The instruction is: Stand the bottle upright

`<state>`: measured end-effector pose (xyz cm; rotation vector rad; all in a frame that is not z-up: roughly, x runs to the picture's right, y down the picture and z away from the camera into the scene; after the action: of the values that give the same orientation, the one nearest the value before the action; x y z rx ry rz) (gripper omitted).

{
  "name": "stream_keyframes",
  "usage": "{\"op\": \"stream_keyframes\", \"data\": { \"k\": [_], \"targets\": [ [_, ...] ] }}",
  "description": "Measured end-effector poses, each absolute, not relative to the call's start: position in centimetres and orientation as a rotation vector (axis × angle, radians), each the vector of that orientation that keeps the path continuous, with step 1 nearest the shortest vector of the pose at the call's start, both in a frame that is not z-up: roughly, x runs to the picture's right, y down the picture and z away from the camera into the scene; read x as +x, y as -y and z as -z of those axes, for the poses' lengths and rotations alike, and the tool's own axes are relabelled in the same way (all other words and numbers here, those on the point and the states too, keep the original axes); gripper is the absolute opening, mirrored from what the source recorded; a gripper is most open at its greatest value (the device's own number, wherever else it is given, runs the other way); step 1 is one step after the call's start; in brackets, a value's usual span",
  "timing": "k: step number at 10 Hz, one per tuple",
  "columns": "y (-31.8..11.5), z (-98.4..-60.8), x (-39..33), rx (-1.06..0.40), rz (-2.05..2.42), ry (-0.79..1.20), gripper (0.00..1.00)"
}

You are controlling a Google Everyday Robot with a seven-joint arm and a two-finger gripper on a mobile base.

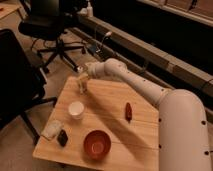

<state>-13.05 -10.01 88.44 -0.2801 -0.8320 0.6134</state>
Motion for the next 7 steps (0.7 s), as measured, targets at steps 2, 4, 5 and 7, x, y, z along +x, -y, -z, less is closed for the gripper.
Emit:
{"op": "stream_keyframes", "data": {
  "k": [2, 4, 5, 7],
  "targets": [
    [9.9, -88.5, -11.7, -0.283, -0.587, 0.778, 0.80],
    [9.5, -88.4, -11.4, -0.306, -0.522, 0.701, 0.80],
    [9.4, -88.4, -11.3, -0.307, -0.519, 0.696, 0.80],
    [9.5, -88.5, -11.0, -0.305, -0.522, 0.694, 0.80]
  ]
}}
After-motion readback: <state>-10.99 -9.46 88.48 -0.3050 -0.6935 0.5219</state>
